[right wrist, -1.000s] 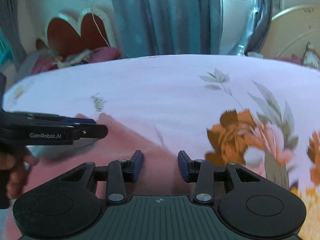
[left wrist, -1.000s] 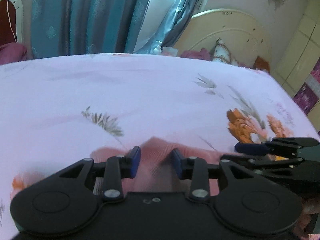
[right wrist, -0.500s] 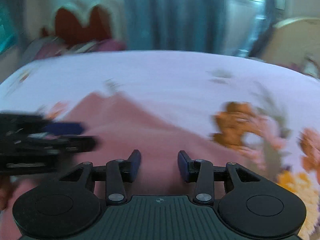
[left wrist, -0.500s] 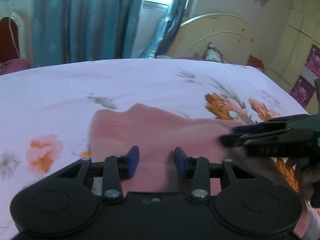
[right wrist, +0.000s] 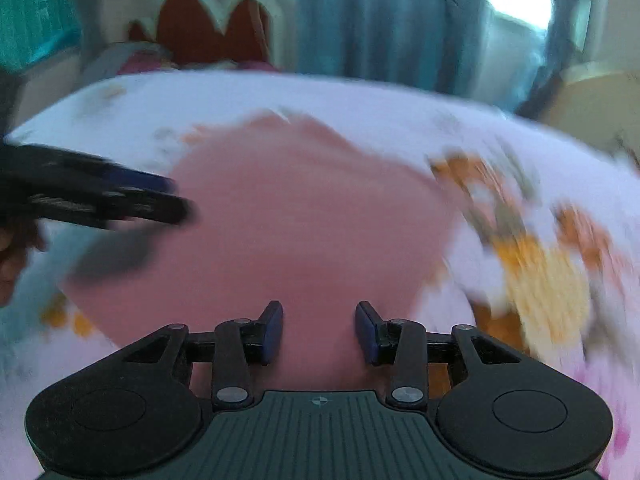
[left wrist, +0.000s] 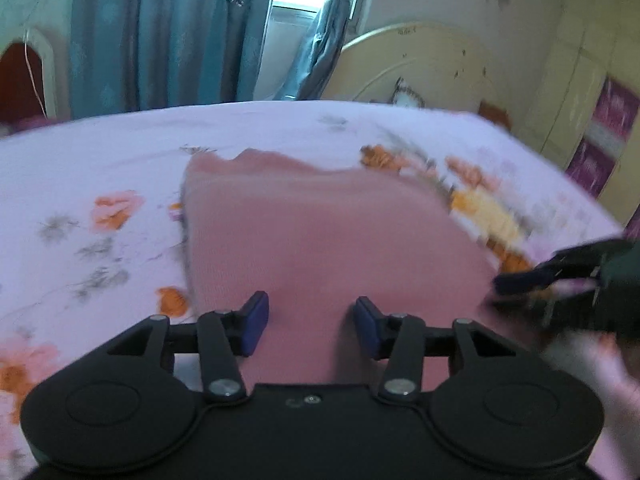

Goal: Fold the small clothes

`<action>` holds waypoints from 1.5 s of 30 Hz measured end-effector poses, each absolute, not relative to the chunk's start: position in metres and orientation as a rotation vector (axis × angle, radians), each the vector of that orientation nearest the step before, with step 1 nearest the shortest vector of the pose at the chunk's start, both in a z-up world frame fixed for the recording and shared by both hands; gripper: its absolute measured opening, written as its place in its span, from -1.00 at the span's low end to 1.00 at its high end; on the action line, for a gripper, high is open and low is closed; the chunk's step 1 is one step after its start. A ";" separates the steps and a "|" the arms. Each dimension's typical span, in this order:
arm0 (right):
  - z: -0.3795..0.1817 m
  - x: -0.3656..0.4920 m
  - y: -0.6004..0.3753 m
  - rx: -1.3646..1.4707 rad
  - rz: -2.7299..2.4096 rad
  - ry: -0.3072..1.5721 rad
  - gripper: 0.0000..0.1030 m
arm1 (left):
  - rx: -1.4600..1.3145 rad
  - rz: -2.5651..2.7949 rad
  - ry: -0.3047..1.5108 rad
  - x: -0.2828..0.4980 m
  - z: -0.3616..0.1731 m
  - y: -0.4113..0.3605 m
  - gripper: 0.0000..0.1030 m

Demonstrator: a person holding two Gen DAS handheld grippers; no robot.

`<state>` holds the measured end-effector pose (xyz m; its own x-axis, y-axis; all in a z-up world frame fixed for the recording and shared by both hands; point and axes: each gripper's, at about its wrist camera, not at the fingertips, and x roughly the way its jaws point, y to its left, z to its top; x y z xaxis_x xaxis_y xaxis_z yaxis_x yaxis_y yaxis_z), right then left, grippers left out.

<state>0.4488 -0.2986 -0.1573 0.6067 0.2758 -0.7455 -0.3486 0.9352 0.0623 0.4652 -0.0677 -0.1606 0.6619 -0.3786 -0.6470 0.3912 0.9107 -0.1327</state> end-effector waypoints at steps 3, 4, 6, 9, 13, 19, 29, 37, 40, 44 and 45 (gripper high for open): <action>-0.154 0.448 -0.318 -0.002 0.264 0.872 -0.91 | 0.035 -0.418 0.727 0.459 -0.156 -0.065 -0.10; -0.152 0.447 -0.320 0.015 0.261 0.872 -0.91 | 0.043 -0.409 0.730 0.457 -0.155 -0.065 -0.10; -0.142 0.438 -0.320 0.030 0.251 0.845 -0.91 | 0.053 -0.395 0.732 0.453 -0.152 -0.067 -0.10; -0.122 0.420 -0.311 0.054 0.313 0.774 -0.91 | 0.055 -0.375 0.729 0.446 -0.149 -0.069 -0.09; -0.140 0.416 -0.288 -0.040 0.362 0.863 -0.91 | 0.057 -0.353 0.740 0.435 -0.150 -0.065 -0.09; -0.133 0.416 -0.310 0.090 0.257 0.873 -0.91 | 0.035 -0.287 0.779 0.423 -0.156 -0.036 0.61; -0.147 0.490 -0.391 0.708 0.293 0.930 0.39 | -0.367 -0.373 0.868 0.486 -0.160 -0.001 0.45; -0.184 0.546 -0.405 0.770 0.468 1.056 0.14 | -0.469 -0.353 0.962 0.521 -0.182 -0.003 0.31; -0.190 0.560 -0.399 0.769 0.505 1.079 -0.04 | -0.484 -0.348 0.965 0.529 -0.184 -0.005 0.27; -0.196 0.573 -0.388 0.765 0.561 1.086 -0.05 | -0.491 -0.352 0.980 0.540 -0.184 -0.011 0.16; -0.198 0.577 -0.385 0.763 0.577 1.087 -0.05 | -0.497 -0.347 0.982 0.541 -0.184 -0.013 0.16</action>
